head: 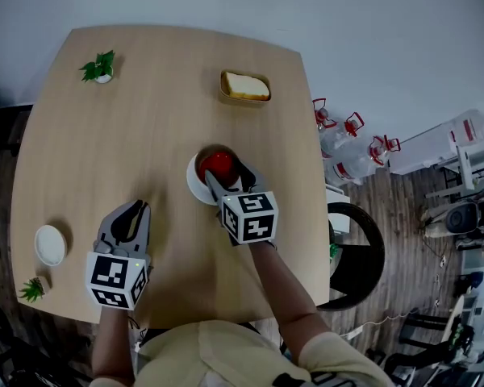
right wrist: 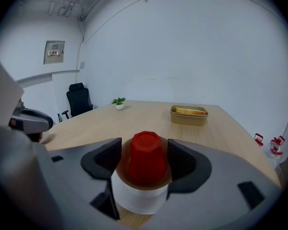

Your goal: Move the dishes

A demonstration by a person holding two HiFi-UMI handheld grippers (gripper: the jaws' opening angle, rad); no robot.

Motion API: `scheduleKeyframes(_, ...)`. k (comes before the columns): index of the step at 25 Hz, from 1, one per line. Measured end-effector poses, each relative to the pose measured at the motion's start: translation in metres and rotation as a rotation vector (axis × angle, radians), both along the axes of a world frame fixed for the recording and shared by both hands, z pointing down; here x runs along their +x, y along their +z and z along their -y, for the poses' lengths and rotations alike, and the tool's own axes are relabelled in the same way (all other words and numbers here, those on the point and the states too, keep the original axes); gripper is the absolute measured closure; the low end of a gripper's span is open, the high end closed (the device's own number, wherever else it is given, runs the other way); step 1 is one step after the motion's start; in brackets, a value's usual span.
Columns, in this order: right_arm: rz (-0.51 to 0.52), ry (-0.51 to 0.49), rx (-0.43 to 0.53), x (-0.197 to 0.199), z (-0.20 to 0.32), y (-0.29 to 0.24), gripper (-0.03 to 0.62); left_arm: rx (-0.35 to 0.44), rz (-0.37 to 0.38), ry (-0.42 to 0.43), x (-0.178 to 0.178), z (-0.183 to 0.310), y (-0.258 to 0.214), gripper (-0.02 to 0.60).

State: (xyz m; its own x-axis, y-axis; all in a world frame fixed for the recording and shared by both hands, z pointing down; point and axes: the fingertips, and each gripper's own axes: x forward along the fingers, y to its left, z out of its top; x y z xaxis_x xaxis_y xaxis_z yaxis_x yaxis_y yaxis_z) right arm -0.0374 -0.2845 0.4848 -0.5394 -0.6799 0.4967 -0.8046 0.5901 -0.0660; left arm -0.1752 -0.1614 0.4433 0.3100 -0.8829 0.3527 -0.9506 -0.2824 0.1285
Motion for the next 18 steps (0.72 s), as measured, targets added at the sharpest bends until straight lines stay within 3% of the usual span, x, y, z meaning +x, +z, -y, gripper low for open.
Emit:
scheduleKeyframes(11, -0.061, 0.027, -0.055, -0.006, 0.015, 0.023, 0.301, -0.038, -0.025, 0.019, -0.01, 0.003, 0.017, 0.561)
scheduleKeyframes(18, -0.148, 0.015, -0.029, -0.007, 0.019, 0.03, 0.318, -0.056, -0.033, 0.039, -0.01, 0.007, 0.025, 0.56)
